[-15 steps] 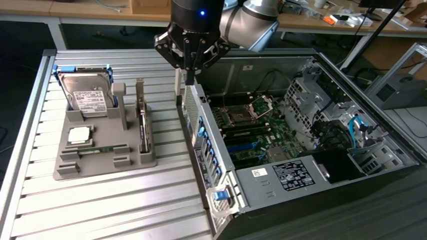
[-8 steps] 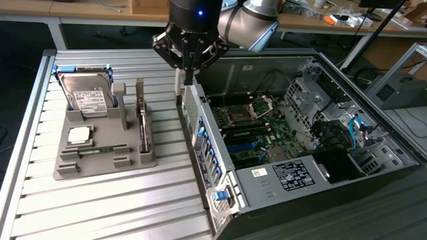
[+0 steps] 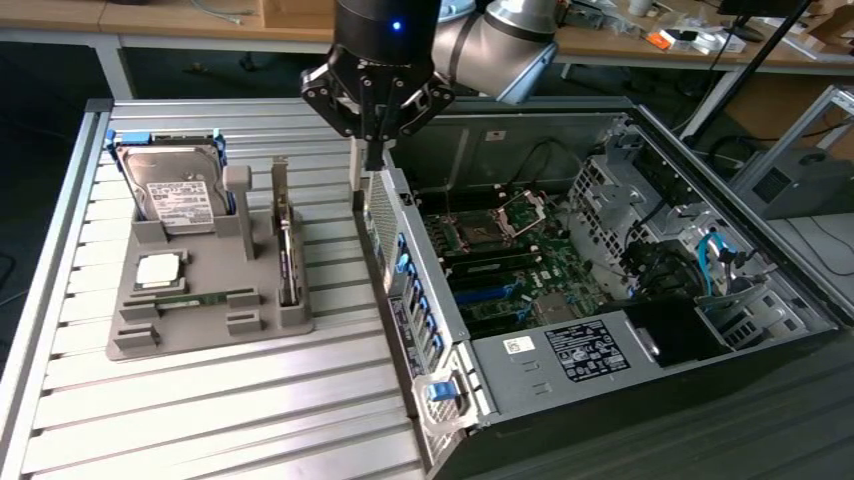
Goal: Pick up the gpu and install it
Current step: 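Reach for the gpu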
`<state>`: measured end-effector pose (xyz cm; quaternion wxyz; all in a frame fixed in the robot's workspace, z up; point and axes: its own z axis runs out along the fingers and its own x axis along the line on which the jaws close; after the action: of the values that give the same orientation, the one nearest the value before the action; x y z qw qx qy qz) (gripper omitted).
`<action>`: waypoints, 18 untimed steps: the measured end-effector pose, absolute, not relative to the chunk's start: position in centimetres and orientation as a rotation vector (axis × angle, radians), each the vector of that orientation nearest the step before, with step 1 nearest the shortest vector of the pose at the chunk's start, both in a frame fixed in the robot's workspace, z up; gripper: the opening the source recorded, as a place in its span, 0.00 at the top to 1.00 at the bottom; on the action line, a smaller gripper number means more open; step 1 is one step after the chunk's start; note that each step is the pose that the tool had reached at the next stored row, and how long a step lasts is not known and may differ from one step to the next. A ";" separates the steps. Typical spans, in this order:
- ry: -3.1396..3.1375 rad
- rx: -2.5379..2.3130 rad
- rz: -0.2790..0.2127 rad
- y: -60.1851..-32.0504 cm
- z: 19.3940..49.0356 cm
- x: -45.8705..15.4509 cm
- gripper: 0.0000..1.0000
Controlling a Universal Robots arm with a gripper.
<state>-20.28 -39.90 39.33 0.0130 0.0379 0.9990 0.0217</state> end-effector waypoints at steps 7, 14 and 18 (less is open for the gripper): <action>3.112 0.118 0.068 -39.9 39.3 -20.6 0.89; 3.112 0.118 0.068 -39.9 39.3 -20.8 0.89; 3.112 0.118 0.068 -39.9 39.3 -20.9 0.89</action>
<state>-20.94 -39.90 39.33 0.0131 0.0379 0.9990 0.0217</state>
